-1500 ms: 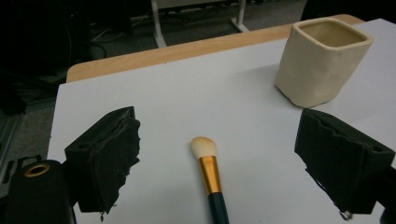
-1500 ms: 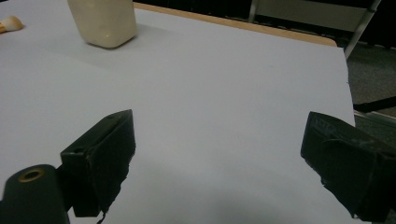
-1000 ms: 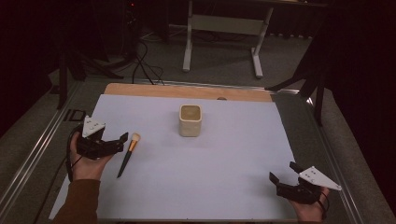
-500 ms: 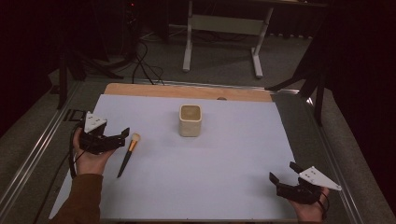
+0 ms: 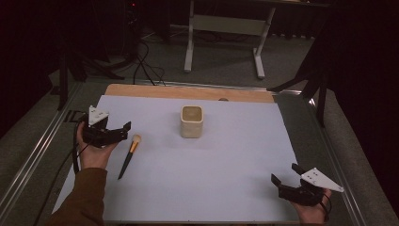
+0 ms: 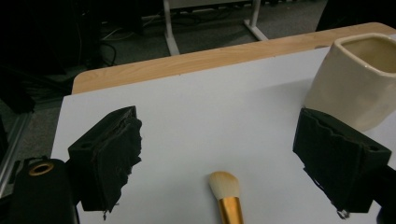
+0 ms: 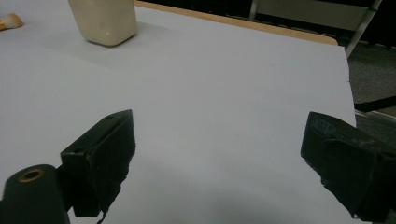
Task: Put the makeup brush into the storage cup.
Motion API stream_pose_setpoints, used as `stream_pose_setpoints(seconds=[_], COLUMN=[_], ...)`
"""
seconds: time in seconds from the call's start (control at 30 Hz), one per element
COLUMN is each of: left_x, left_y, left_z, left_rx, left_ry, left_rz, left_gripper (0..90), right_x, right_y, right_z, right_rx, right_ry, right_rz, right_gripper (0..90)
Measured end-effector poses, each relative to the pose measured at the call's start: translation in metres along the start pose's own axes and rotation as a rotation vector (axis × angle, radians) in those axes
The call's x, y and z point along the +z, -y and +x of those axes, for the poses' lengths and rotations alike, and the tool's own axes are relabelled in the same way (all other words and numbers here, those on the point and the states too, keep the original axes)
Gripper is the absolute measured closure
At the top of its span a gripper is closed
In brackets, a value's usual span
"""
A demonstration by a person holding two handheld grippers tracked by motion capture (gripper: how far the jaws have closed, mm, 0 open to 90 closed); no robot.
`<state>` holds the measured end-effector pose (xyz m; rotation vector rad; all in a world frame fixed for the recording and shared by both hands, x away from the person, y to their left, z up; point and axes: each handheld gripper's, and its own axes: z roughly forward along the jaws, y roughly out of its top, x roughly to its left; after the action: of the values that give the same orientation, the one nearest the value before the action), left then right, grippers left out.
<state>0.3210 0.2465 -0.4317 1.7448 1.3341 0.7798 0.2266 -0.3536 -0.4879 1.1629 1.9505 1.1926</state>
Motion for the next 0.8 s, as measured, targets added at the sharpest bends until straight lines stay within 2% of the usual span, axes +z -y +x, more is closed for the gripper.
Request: stream_pose_setpoints(seconds=[0.57,0.8], left_x=[0.027,0.036], left_y=[-0.001,-0.002], left_z=[-0.001,0.0], left_rx=[-0.021,-0.022], left_ry=[0.007,-0.002], left_rz=[0.051,0.112], left_gripper=[15.3,15.3], right_x=[0.0,0.0], right_y=[0.0,0.0], right_z=[0.0,0.0], right_rx=[-0.001,-0.002], right_ry=[0.0,-0.001], right_rz=[0.003,0.004], right_gripper=[9.7,9.7])
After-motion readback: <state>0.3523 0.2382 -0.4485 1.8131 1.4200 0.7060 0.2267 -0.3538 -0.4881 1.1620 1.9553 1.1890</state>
